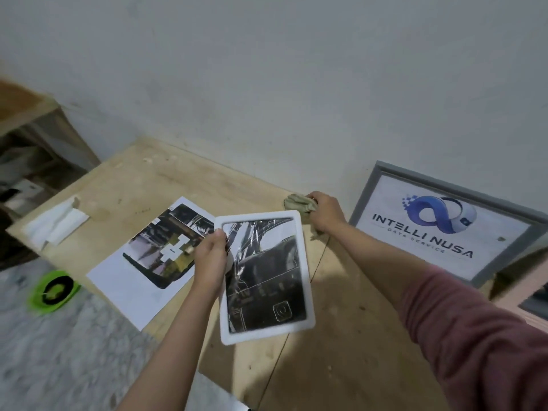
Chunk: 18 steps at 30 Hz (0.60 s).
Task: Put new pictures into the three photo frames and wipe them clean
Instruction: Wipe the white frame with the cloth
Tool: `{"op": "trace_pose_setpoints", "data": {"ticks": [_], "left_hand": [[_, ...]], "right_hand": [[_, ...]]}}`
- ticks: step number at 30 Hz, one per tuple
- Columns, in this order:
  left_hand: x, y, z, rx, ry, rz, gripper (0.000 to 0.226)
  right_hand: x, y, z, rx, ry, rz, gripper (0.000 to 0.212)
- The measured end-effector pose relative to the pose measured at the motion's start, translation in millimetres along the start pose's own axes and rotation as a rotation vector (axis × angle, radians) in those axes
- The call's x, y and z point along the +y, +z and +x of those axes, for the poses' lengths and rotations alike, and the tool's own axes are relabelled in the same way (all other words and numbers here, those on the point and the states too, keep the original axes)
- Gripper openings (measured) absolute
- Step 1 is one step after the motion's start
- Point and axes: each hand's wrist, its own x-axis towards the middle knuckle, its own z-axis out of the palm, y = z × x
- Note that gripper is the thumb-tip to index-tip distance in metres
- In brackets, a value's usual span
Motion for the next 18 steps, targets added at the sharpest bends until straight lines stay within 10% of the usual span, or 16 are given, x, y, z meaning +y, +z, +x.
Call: {"op": "trace_pose_setpoints", "data": {"ticks": [12, 18], "left_hand": [[-8, 29, 23, -0.003, -0.102, -0.095, 0.033], [-1, 28, 18, -0.032, -0.117, -0.137, 0.032]], "right_hand": [[58, 54, 45, -0.332, -0.173, -0.496, 0.085], [28, 21, -22, 0.063, 0.092, 0.322, 0.035]]}}
